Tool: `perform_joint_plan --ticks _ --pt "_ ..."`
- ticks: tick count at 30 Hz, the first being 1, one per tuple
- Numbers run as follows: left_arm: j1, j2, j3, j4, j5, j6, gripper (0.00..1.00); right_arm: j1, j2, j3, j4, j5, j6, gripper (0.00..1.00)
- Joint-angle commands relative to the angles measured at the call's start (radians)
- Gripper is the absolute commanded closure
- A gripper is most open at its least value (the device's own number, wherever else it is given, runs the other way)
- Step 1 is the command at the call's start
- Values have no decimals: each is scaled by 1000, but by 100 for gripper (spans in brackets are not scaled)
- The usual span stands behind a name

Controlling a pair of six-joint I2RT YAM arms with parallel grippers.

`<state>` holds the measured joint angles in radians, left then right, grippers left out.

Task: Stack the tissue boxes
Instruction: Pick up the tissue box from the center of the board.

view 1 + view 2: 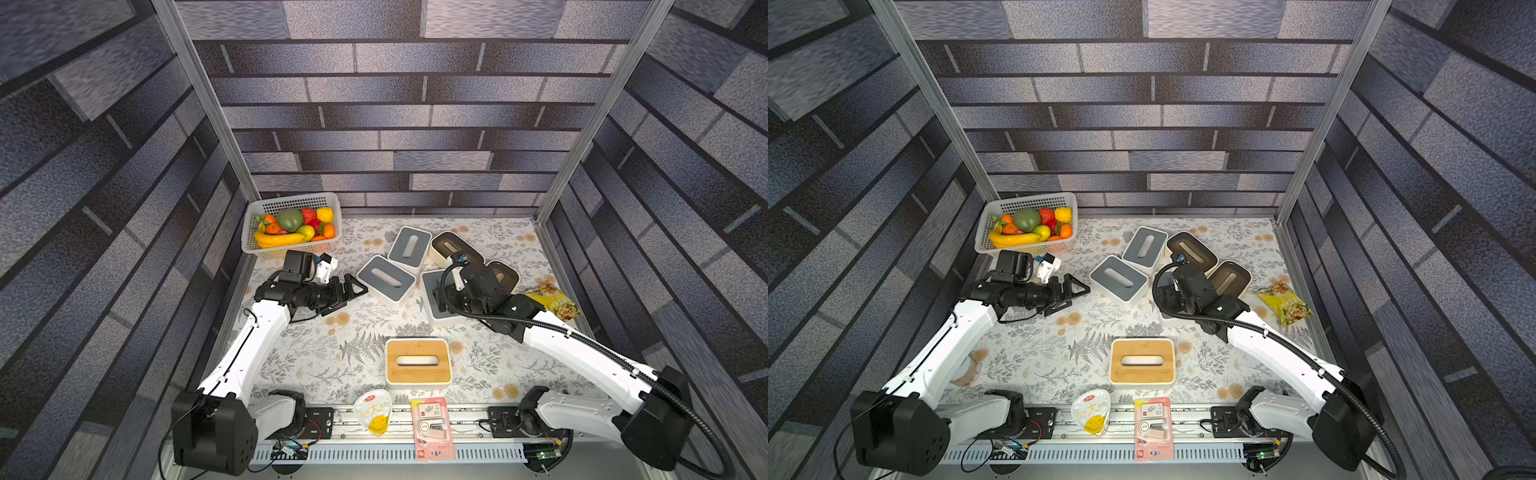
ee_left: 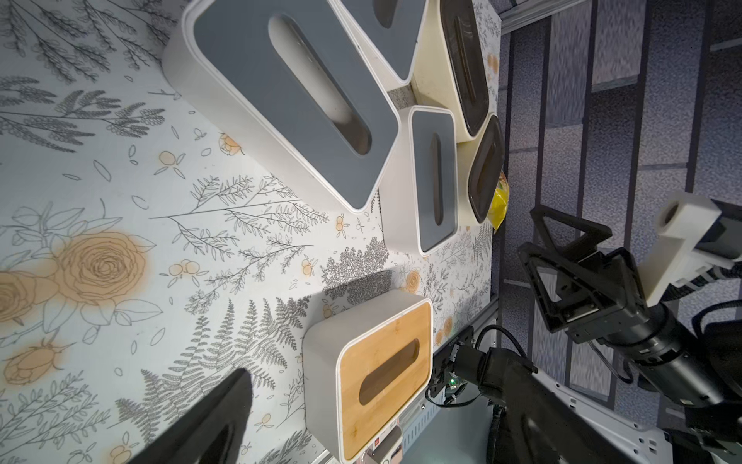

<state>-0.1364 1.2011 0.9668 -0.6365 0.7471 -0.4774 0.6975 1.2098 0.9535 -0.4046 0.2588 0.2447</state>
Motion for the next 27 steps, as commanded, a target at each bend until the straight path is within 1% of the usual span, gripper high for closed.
perform_joint_plan --ticks 1,3,6,8,9,11,13,15,20,24,27 --pt "-6 7 40 17 -35 15 0 -7 77 74 -138 32 -15 18" --pt "-25 29 72 -8 -80 15 0 -8 112 79 -117 -15 -3 22" --pt "-68 82 140 -64 -103 48 0 -7 175 78 -85 -45 22 22" --pt "-86 90 127 -50 -114 69 0 -7 211 69 -72 -25 43 24" --pt "-80 81 111 -45 -116 69 0 -8 226 64 -64 -19 48 25" --pt "-58 62 107 -68 -99 111 0 -9 246 59 -47 -24 50 26" --pt "-39 33 83 -64 -145 119 0 -8 266 66 -40 -25 53 27" --pt "-32 20 76 -69 -143 123 0 -7 288 73 -33 -29 53 28" --pt "-59 8 63 -67 -150 129 0 -8 332 66 7 -57 52 28" --pt "-75 16 66 -85 -166 141 0 -6 377 79 32 -70 57 33" --pt "-78 13 62 -88 -172 140 0 -8 404 90 40 -67 60 34"
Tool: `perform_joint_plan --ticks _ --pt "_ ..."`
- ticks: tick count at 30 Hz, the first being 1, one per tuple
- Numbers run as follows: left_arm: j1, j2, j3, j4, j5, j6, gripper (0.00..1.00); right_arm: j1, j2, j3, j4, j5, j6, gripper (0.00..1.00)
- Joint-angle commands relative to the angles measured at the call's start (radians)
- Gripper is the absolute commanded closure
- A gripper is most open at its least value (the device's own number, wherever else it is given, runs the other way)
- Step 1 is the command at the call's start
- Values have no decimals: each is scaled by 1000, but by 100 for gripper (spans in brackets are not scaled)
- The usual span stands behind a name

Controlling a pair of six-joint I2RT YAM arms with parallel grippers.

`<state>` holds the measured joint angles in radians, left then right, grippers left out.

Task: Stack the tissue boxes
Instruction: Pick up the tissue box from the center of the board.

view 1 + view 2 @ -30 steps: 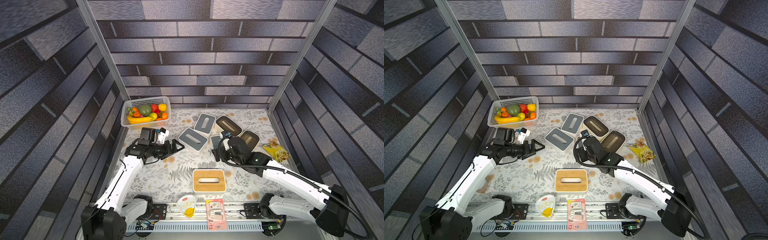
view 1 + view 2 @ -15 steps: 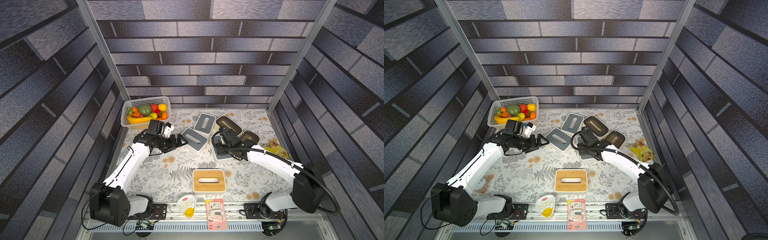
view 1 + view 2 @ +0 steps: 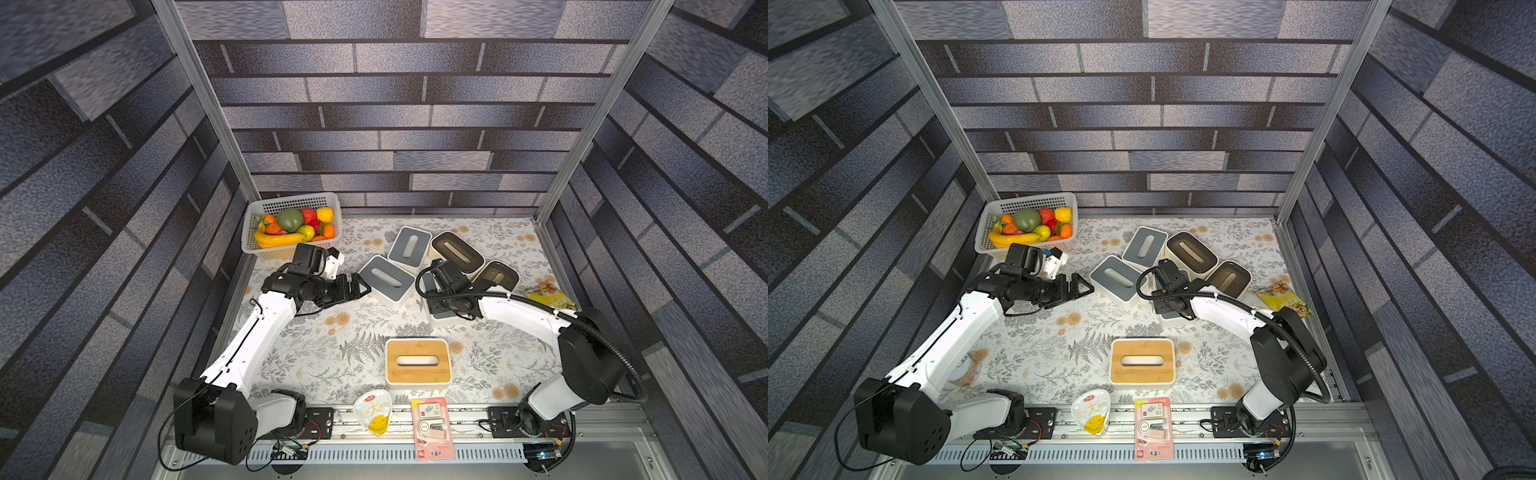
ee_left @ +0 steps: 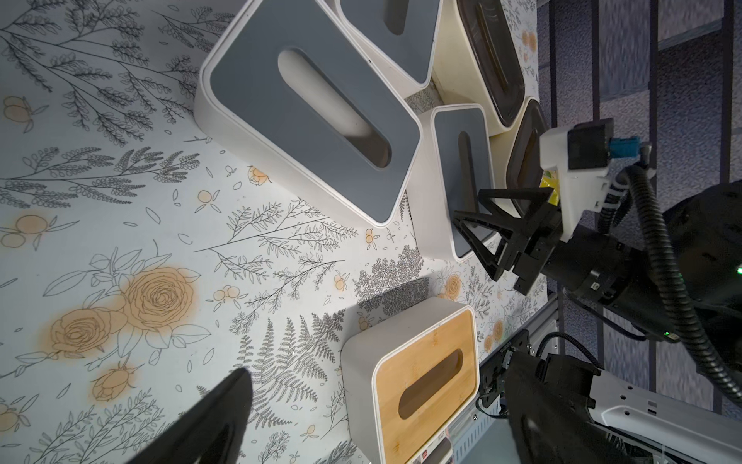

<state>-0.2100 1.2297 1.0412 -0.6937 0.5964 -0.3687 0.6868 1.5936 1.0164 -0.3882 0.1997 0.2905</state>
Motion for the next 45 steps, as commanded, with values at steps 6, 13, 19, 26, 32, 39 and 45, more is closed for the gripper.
perform_joint_plan --ticks 6,13,19,26,32,39,45 --pt "-5 -1 -8 -55 -54 35 0 5 70 40 26 12 19 38" --pt "-5 11 -6 -63 -55 36 0 5 104 40 35 19 21 39" --pt "-5 6 -6 -65 -58 37 0 5 109 40 35 30 34 43" --pt "-6 13 -6 -67 -55 36 0 5 89 25 40 31 43 49" --pt "-6 8 -4 -70 -54 39 0 6 56 19 37 28 53 54" --pt "-15 -1 -4 -68 -54 38 0 22 -4 17 12 38 56 59" --pt "-15 -9 -3 -66 -44 36 0 48 -94 -11 -9 44 45 60"
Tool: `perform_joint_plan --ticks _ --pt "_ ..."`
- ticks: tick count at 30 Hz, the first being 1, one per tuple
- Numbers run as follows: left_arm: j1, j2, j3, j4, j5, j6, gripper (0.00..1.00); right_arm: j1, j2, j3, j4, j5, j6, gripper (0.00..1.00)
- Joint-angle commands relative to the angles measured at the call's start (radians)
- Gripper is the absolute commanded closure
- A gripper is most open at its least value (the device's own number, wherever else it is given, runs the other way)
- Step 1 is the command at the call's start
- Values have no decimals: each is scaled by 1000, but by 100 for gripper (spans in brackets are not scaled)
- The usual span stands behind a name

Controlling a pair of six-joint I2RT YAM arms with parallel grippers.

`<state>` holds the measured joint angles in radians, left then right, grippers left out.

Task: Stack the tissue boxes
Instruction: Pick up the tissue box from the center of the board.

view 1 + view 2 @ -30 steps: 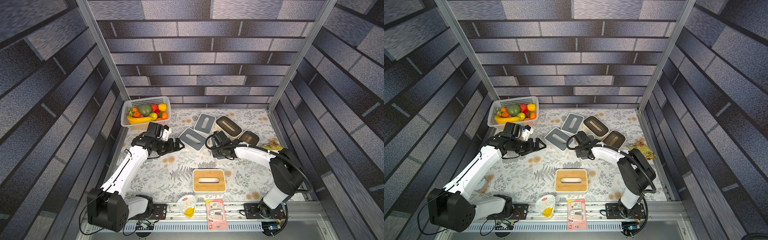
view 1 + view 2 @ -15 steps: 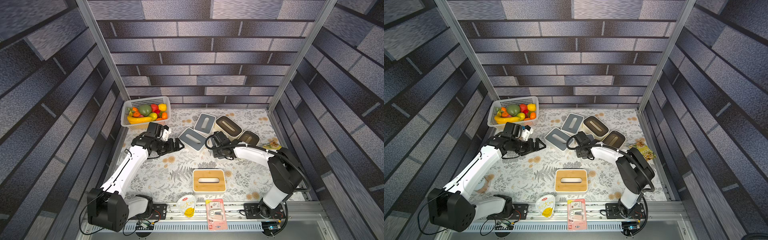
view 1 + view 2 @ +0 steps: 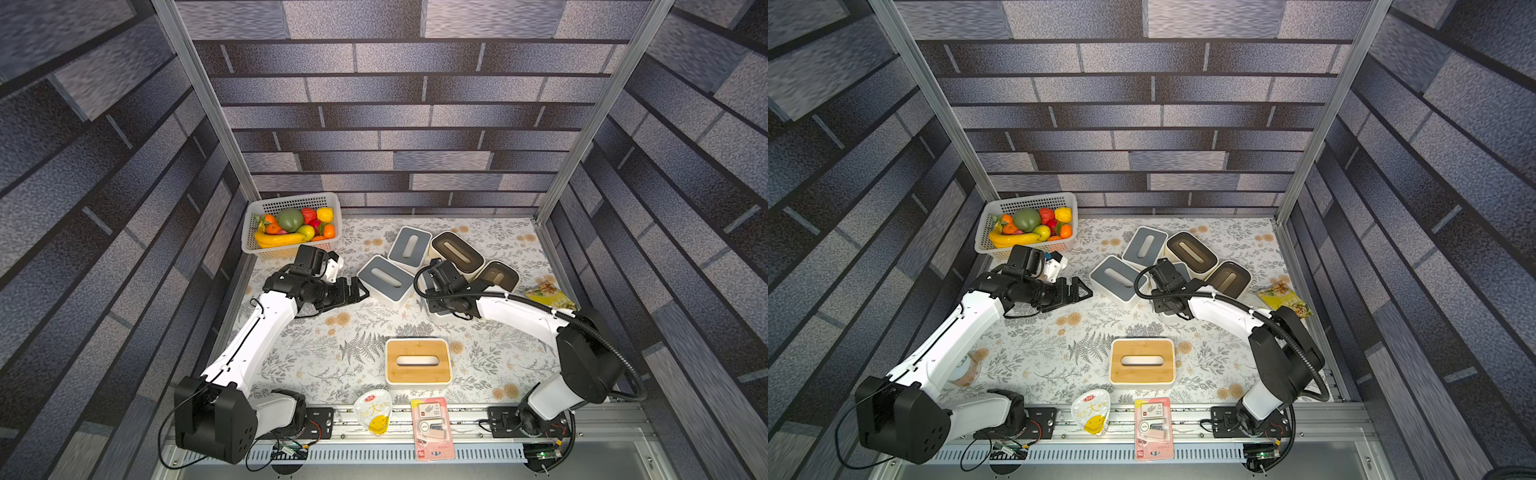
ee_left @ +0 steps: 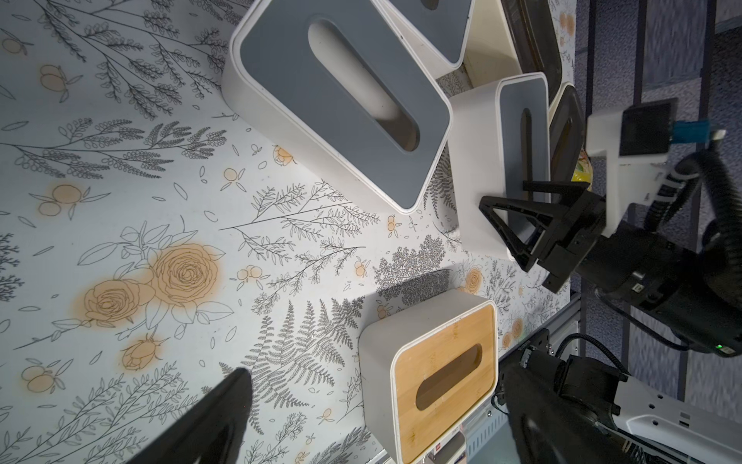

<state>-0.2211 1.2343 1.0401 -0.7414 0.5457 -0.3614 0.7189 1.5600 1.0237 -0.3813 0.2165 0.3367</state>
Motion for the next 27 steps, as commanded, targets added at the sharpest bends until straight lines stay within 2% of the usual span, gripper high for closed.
perform_joint_plan --ticks 1,15,22,27 --pt "-4 -17 -3 -17 7 27 0 19 -77 -24 -17 27 -7 61" --pt "-3 -20 -5 -2 37 22 0 31 -300 -99 -74 -4 -59 61" --pt "-10 -14 -8 1 48 22 0 31 -315 -56 -137 -39 -132 62" --pt "-16 -21 -19 30 117 17 0 31 -337 -49 -158 -57 -185 61"
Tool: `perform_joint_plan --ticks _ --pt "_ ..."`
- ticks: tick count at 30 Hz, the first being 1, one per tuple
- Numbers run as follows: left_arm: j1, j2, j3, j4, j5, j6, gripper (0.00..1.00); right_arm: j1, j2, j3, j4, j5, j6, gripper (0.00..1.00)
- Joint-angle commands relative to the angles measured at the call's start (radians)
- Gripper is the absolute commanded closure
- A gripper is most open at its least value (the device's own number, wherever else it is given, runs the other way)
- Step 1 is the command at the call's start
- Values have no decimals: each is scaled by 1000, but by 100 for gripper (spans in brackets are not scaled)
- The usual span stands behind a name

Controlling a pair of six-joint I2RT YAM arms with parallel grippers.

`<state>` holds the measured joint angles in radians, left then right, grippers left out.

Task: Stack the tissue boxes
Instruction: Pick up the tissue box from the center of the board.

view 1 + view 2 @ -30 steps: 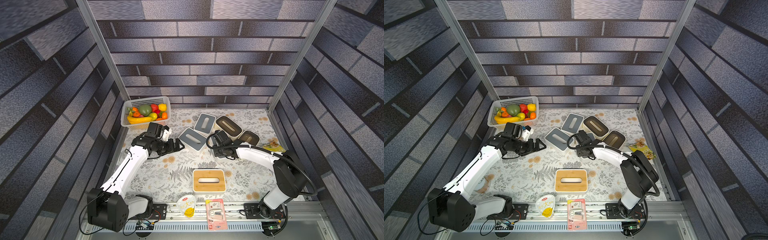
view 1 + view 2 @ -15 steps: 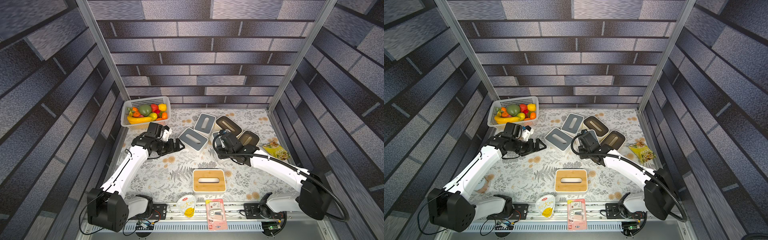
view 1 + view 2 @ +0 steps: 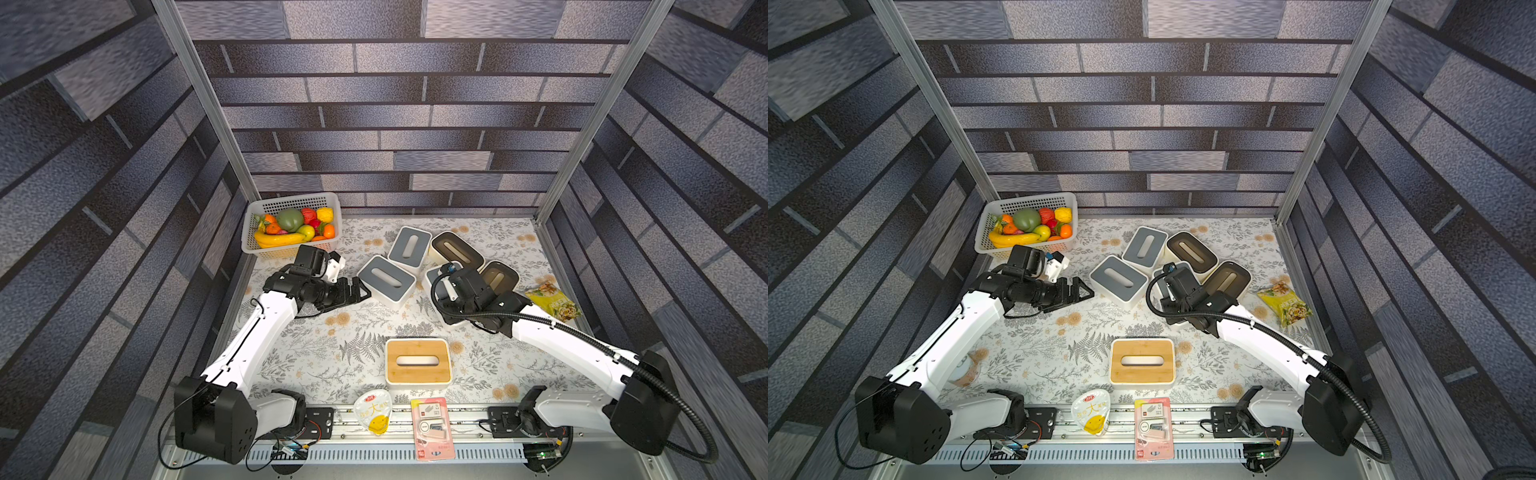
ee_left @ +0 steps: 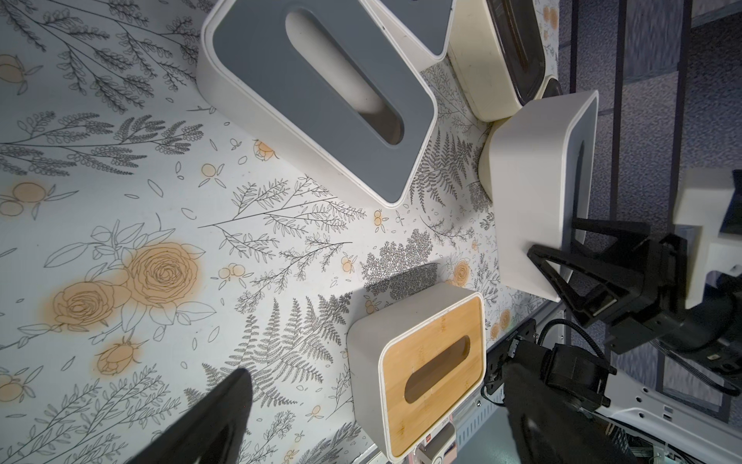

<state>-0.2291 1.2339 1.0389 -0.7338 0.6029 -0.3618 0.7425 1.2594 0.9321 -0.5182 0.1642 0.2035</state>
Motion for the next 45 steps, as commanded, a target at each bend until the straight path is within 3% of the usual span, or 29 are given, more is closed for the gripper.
perform_joint_plan --ticks 1,8,12,15,20,27,36,45 --pt "-10 -20 -18 31 83 15 0 7 -38 48 -32 -3 -62 61" --pt "-19 -39 -23 52 136 14 0 7 -65 55 -55 -6 -104 60" --pt "-44 -67 -16 32 88 10 0 4 -75 56 -65 -5 -141 60" --pt "-77 -96 -25 56 67 -58 0 4 -71 82 -101 -20 -164 60" --pt "-101 -192 -126 121 93 -160 0 3 -83 79 -97 -48 -224 60" --pt "-93 -285 -177 30 152 -148 0 1 -105 55 -89 -111 -333 60" --pt "-85 -373 -261 84 279 -263 0 1 -181 11 -107 -268 -465 59" --pt "-72 -440 -263 16 278 -242 0 2 -204 31 -229 -404 -577 58"
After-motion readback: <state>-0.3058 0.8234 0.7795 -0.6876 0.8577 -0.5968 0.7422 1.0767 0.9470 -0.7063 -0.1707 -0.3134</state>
